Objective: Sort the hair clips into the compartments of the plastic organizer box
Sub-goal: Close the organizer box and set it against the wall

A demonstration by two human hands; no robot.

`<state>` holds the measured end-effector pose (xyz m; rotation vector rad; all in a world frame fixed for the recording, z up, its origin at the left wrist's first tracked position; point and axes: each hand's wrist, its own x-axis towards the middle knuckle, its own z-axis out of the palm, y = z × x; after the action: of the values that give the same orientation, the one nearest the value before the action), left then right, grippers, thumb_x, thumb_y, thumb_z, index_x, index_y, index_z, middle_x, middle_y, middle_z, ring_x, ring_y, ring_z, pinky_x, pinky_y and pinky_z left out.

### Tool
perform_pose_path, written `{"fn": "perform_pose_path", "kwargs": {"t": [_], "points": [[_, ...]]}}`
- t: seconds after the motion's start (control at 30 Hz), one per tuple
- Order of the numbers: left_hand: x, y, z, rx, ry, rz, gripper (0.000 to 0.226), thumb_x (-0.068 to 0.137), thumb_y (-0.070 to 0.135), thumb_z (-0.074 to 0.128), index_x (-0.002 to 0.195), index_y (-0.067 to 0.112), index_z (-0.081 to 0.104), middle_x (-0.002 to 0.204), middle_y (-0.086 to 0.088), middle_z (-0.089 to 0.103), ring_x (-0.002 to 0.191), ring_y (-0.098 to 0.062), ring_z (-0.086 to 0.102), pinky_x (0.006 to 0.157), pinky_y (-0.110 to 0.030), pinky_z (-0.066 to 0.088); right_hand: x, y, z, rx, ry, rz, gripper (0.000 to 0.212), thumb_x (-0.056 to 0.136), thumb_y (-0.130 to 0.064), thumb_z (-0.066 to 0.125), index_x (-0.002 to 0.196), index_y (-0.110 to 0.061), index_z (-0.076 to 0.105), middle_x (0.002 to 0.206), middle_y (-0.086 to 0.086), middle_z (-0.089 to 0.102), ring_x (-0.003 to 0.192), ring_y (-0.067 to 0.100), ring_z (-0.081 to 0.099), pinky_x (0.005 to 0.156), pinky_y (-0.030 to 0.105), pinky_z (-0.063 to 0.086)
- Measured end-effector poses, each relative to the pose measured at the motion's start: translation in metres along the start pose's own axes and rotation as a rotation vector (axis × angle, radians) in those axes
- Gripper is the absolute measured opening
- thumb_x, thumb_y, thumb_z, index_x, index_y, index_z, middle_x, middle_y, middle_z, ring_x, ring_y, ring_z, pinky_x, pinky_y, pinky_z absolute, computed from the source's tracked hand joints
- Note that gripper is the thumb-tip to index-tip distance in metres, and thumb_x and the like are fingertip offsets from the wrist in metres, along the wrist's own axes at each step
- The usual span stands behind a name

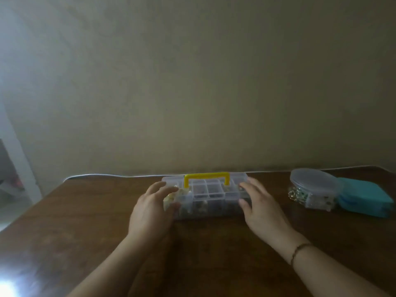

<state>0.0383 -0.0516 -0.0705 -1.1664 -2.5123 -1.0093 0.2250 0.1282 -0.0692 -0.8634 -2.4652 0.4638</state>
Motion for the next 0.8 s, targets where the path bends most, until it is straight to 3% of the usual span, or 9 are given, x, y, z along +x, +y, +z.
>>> {"fn": "perform_pose_path", "kwargs": {"t": [0.07, 0.13, 0.2, 0.3, 0.37, 0.5, 0.63, 0.7, 0.8], "points": [[0.024, -0.004, 0.019, -0.132, 0.001, -0.08, 0.038, 0.087, 0.031, 0.074, 0.123, 0.038, 0.066, 0.151, 0.005, 0.042, 0.129, -0.022, 0.05, 0.104, -0.039, 0.045, 0.022, 0.011, 0.008, 0.074, -0.018, 0.073, 0.049, 0.1, -0.026, 0.047, 0.147, -0.033, 0.035, 0.159, -0.003, 0.021, 0.14, 0.021, 0.034, 0.106, 0.034, 0.038], [0.043, -0.007, 0.037, -0.265, 0.016, -0.143, 0.038, 0.082, 0.031, 0.079, 0.118, 0.039, 0.068, 0.151, 0.0, 0.041, 0.114, -0.021, 0.06, 0.103, -0.042, 0.047, 0.042, 0.019, 0.015, 0.044, -0.038, 0.105, 0.052, 0.1, -0.03, 0.046, 0.148, -0.04, 0.027, 0.143, 0.001, 0.046, 0.124, 0.022, 0.05, 0.089, 0.034, 0.048], [0.06, -0.009, 0.051, -0.348, 0.04, -0.19, 0.046, 0.078, 0.035, 0.082, 0.121, 0.039, 0.065, 0.144, 0.001, 0.049, 0.103, -0.018, 0.066, 0.098, -0.043, 0.052, 0.059, 0.026, 0.019, -0.108, -0.049, 0.12, 0.056, 0.1, -0.033, 0.044, 0.148, -0.044, 0.019, 0.121, 0.002, 0.062, 0.106, 0.025, 0.059, 0.074, 0.033, 0.045], [0.079, -0.009, 0.068, -0.446, 0.064, -0.287, 0.071, 0.075, 0.034, 0.085, 0.138, 0.031, 0.053, 0.125, 0.001, 0.065, 0.106, -0.018, 0.066, 0.097, -0.044, 0.053, 0.078, 0.033, 0.019, -0.153, -0.074, 0.167, 0.061, 0.099, -0.033, 0.044, 0.149, -0.046, 0.011, 0.101, 0.002, 0.062, 0.086, 0.024, 0.058, 0.067, 0.032, 0.043], [0.089, -0.004, 0.075, -0.486, 0.084, -0.349, 0.076, 0.075, 0.03, 0.086, 0.141, 0.023, 0.049, 0.121, -0.005, 0.067, 0.109, -0.022, 0.065, 0.1, -0.042, 0.051, 0.088, 0.035, 0.017, -0.152, -0.106, 0.191, 0.068, 0.098, -0.033, 0.047, 0.15, -0.044, 0.006, 0.104, 0.004, 0.063, 0.081, 0.022, 0.056, 0.064, 0.032, 0.046], [0.099, 0.002, 0.081, -0.473, 0.054, -0.377, 0.07, 0.081, 0.027, 0.081, 0.141, 0.015, 0.048, 0.127, -0.011, 0.066, 0.114, -0.026, 0.063, 0.102, -0.041, 0.049, 0.086, 0.036, -0.002, -0.168, -0.168, 0.17, 0.085, 0.093, -0.039, 0.057, 0.151, -0.044, -0.005, 0.121, 0.005, 0.061, 0.085, 0.022, 0.063, 0.065, 0.034, 0.054], [0.091, 0.001, 0.086, -0.45, 0.019, -0.353, 0.088, 0.084, 0.027, 0.078, 0.153, 0.018, 0.023, 0.14, -0.013, 0.055, 0.127, -0.032, 0.054, 0.108, -0.044, 0.042, 0.047, 0.059, -0.044, -0.323, 0.34, -0.041, 0.058, 0.089, -0.04, 0.06, 0.142, -0.031, 0.039, 0.13, -0.003, 0.059, 0.118, 0.021, 0.053, 0.092, 0.041, 0.051], [0.082, 0.005, 0.087, -0.42, 0.014, -0.282, 0.083, 0.089, 0.029, 0.071, 0.154, 0.023, 0.019, 0.139, -0.011, 0.056, 0.126, -0.033, 0.055, 0.105, -0.044, 0.042, 0.023, 0.086, -0.061, -0.383, 0.448, 0.09, 0.056, 0.086, -0.048, 0.059, 0.137, -0.028, 0.047, 0.14, 0.001, 0.048, 0.13, 0.027, 0.04, 0.101, 0.048, 0.043], [0.082, 0.009, 0.09, -0.374, 0.078, -0.264, 0.064, 0.096, 0.032, 0.061, 0.151, 0.029, 0.029, 0.136, -0.013, 0.06, 0.121, -0.035, 0.058, 0.097, -0.039, 0.045, -0.003, 0.122, -0.067, -0.427, 0.299, 0.367, 0.069, 0.082, -0.066, 0.05, 0.14, -0.029, 0.042, 0.152, 0.009, 0.026, 0.139, 0.037, 0.018, 0.107, 0.057, 0.03]]}}
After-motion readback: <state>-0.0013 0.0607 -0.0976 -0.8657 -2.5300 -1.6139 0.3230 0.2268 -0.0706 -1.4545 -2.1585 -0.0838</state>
